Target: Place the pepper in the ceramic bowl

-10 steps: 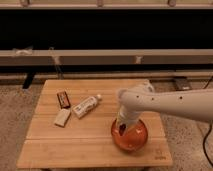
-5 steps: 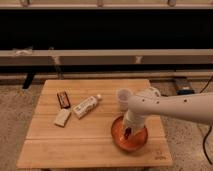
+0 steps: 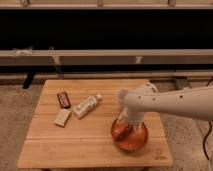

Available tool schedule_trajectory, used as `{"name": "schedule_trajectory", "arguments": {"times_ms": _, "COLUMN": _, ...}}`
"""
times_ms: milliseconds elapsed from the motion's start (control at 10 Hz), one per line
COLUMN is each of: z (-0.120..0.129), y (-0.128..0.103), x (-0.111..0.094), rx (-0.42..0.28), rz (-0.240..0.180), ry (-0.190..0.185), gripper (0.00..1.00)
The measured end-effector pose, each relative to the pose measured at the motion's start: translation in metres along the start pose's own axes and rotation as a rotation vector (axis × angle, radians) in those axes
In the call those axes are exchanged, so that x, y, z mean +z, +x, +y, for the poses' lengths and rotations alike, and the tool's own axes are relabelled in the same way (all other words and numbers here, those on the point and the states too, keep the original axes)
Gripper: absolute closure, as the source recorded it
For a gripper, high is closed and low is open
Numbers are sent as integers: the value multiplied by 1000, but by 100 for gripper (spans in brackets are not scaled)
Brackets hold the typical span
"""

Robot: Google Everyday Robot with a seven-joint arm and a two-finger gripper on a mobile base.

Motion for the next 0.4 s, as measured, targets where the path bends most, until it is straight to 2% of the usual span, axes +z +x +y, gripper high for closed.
{"name": "schedule_trajectory", "arguments": {"times_ms": 200, "z": 17, "y": 0, "x": -7, "rx": -70, "rz": -13, "ry": -13, "gripper": 20}}
{"name": "schedule_trajectory", "arguments": {"times_ms": 400, "z": 23, "y": 1, "x": -8, "rx": -90, "rz": -14, "ry": -19, "gripper": 20}}
